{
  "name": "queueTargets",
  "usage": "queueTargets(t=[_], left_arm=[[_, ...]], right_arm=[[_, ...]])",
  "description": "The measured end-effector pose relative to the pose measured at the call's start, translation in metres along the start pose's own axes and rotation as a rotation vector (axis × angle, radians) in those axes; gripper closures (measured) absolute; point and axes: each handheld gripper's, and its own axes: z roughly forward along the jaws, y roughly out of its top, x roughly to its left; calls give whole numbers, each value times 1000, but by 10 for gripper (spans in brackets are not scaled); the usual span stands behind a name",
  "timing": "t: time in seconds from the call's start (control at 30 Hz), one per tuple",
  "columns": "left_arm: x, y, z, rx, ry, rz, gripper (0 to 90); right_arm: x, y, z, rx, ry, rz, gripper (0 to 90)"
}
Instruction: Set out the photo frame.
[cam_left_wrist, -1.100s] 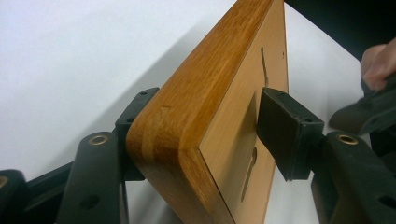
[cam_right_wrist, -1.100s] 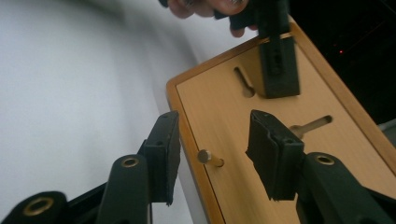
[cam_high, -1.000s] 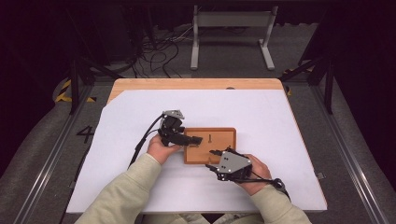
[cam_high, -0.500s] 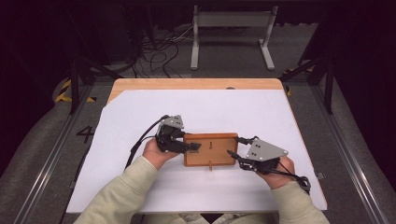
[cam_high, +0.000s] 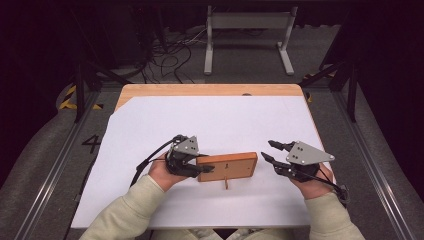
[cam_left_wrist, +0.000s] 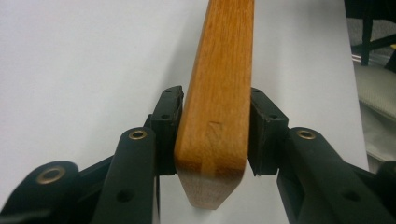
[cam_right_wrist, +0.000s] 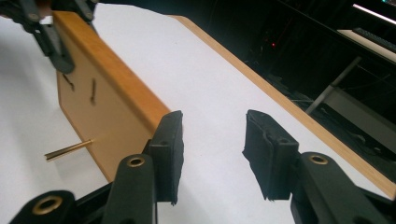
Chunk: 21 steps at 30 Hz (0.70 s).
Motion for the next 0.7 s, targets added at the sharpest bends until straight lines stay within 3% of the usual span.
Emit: queueTargets(t=[0.27,0.43,0.7], left_arm=[[-6,-4,0,10,-24,-14,576],[-12,-6,1,34,-26,0,538],[-24,-10,5,68,-67,44,476]], right_arm=[[-6,-7,-3,10,-16,27,568],[-7,-11,-2,20,-9,41,554],[-7,-13,-2,26,-5,46,545]])
